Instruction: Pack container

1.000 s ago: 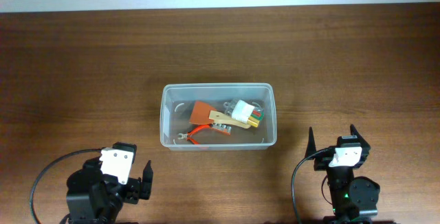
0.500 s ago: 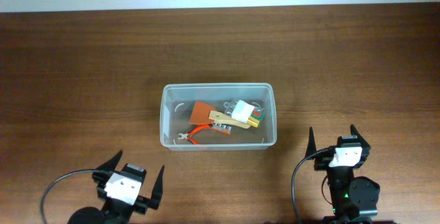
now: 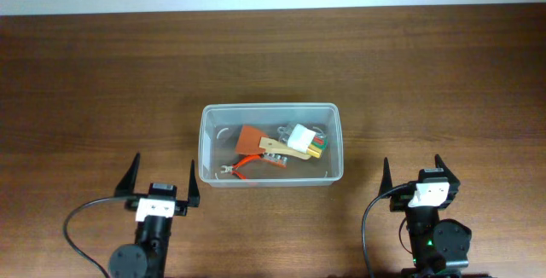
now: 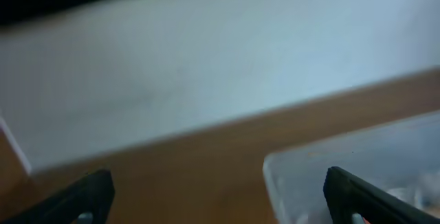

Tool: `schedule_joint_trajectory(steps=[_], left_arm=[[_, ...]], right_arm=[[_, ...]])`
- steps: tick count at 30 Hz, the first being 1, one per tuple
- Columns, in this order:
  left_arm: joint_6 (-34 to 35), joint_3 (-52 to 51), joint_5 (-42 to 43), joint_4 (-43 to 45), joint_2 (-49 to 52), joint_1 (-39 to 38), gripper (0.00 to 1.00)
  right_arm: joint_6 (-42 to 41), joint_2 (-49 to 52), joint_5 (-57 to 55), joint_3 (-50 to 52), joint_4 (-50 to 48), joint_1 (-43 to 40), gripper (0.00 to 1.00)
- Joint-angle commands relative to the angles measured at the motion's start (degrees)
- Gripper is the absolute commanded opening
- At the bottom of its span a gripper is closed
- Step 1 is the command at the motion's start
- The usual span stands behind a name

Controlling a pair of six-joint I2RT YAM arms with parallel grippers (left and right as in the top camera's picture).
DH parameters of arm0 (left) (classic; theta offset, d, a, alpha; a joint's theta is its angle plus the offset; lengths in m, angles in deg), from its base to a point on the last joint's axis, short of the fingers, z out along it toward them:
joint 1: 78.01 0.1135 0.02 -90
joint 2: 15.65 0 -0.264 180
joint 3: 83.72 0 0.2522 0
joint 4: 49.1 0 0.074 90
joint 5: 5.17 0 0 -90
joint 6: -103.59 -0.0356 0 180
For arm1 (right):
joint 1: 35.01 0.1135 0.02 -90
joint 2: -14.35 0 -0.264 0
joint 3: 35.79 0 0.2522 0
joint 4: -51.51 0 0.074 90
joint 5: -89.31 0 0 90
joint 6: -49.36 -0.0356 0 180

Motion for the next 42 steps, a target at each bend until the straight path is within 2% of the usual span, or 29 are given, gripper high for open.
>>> schedule_joint_trajectory(steps=[1,4,7,15,42], left_arm=[[-0.2,-0.8,-3.5,-4.3,-0.3,-0.1,0.99],[2.5,-0.8,-3.5,-9.2,-0.3,0.0,0.99],[3.3,-0.8,-3.6,-9.0,-0.3,0.5,0.99],[13.4,-0.8,-10.8,-8.2,-0.3,1.0,0.99],[13.5,-0.7,-10.0,-8.2,-0.3,1.0,0.99]], right_arm=[[-0.3,-0.4,-1.1,0.5,0.2,0.3,0.99],[-0.3,-0.4,-1.1,0.5,0.2,0.3,0.99],[-0.3,-0.4,-1.1,0.5,0.2,0.3,0.99],[-0.3,-0.4,-1.1,0.5,0.2,0.3,0.99],[-0.3,-0.4,-1.1,0.5,0.2,0.3,0.99]])
